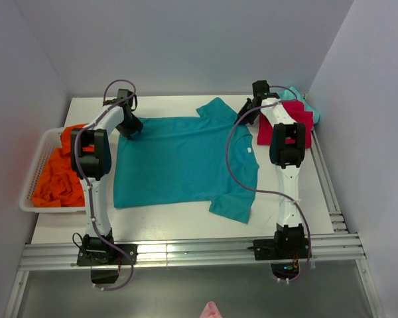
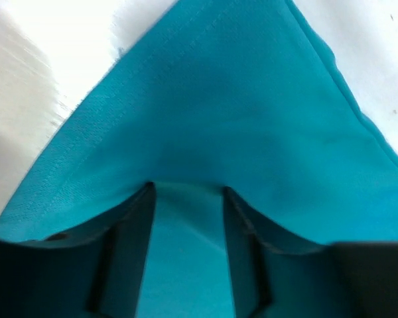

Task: Fold and stack the t-shirts
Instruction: Flatten the tshirt out

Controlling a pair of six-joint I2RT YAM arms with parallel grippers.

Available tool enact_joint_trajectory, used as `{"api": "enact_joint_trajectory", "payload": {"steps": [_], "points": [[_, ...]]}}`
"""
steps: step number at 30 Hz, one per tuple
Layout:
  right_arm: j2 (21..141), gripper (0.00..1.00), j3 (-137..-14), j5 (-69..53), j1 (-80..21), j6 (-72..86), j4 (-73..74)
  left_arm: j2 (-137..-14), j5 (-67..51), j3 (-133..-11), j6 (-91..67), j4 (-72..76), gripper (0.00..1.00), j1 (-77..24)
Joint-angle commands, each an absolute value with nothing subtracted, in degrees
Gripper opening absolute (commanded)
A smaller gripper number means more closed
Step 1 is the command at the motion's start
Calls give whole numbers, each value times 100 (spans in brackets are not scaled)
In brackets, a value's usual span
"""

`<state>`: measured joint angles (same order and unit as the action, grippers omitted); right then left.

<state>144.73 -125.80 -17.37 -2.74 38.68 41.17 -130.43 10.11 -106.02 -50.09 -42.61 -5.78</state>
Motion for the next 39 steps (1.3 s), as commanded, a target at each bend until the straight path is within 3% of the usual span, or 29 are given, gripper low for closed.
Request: {"api": "enact_joint_trajectory", "payload": {"steps": [1, 20, 21, 22, 25, 26, 33, 39], "points": [[14677, 0, -12893, -1477, -229, 3788, 4069, -12886, 721, -10328, -5141, -4395, 54, -580], [14572, 0, -12972, -1011, 123, 3788, 4113, -12015, 589, -9993, -4808, -4167, 56, -571], [14477, 3, -12981, -1011, 123, 3753, 4035, -11910, 580, -10011, -4764, -4096, 57, -571], [14406, 23, -12947, -985, 114, 3744, 3982, -11848, 589, -10054, -4720, -4017, 58, -571], [13967, 62, -12841, -827, 105, 3683, 3718, -11620, 589, -10282, -4553, -3920, 59, -571], [13853, 80, -12841, -765, 114, 3648, 3700, -11550, 598, -10405, -4509, -3903, 59, -571], [12510, 85, -12763, -949, 123, 3744, 3665, -10821, 764, -10486, -4631, -4052, 58, -571], [10465, 84, -11279, -915, 26, 3622, 3814, -9548, 1055, -9064, -4922, -4209, 56, -571]]}}
